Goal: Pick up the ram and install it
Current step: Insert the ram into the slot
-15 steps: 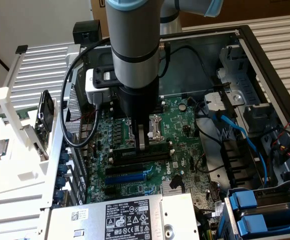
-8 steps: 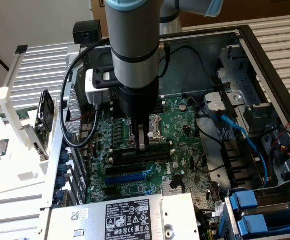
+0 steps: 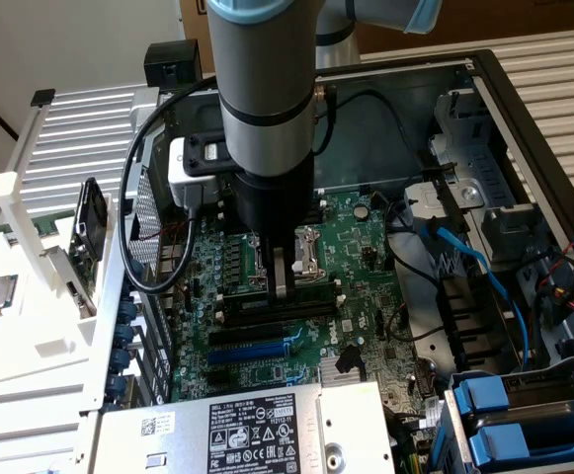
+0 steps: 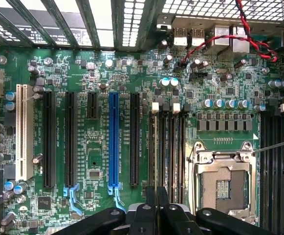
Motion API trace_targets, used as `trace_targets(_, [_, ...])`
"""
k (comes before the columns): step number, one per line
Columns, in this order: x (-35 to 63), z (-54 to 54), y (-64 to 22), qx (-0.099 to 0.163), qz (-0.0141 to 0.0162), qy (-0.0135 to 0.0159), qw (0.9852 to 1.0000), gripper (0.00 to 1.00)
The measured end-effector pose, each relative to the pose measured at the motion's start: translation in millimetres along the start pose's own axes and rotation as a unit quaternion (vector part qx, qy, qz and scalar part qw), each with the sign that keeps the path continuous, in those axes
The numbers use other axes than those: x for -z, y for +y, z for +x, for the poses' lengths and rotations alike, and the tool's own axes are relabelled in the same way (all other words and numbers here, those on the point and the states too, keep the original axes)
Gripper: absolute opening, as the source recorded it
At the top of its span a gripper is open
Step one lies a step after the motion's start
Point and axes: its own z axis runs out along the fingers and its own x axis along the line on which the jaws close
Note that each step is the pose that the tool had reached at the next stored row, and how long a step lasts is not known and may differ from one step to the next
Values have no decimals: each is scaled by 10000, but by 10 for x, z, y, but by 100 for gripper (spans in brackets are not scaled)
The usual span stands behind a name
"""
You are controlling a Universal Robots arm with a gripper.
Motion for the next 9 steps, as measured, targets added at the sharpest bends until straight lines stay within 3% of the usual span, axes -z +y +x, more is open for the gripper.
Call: trace_targets(9, [-5, -5, 10, -28, 6, -2, 10000, 12])
